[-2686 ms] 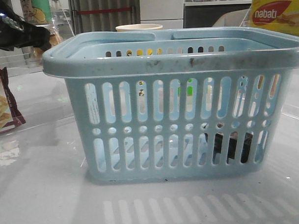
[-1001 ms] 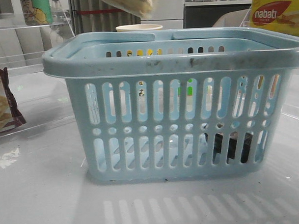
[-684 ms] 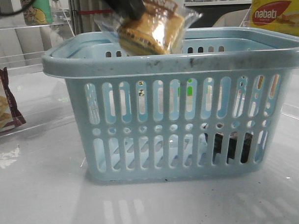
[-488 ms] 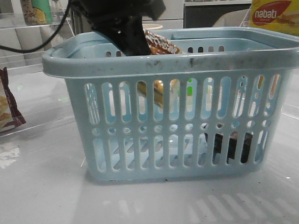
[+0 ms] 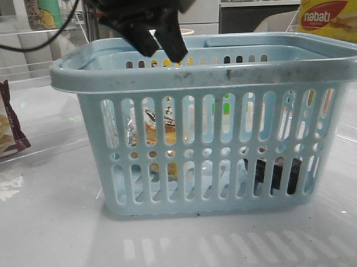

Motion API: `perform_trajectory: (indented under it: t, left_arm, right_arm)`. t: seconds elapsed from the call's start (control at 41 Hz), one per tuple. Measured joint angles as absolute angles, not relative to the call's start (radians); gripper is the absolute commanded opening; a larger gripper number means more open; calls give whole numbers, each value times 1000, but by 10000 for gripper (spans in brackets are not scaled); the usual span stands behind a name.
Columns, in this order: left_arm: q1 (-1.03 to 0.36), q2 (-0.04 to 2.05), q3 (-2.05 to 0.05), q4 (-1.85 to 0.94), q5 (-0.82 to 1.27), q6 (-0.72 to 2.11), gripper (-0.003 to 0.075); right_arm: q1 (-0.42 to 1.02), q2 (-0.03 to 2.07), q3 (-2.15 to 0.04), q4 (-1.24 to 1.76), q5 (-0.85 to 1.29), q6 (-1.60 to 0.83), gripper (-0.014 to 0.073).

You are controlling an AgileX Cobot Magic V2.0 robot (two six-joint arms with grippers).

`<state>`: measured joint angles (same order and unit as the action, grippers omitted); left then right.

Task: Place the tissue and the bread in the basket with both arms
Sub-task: 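Carry the bread cake over the basket and lower it inside, then open the left gripper to release the bread into the basket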

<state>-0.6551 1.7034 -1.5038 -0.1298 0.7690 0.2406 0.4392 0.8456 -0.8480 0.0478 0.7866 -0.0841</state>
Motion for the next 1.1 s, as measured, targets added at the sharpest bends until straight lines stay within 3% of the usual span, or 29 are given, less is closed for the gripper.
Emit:
perform_trajectory:
  t: [0.342, 0.83, 1.099]
  left_arm:
    - [-655, 1353, -1428, -108, 875, 241, 403]
    - [-655, 754, -949, -97, 906, 237, 403]
    - [-655, 527, -768, 33, 916, 25, 403]
  right_arm:
    - [439, 846, -848, 48, 787, -84, 514]
    - [439, 846, -848, 48, 787, -84, 514]
    - [439, 846, -848, 48, 788, -84, 514]
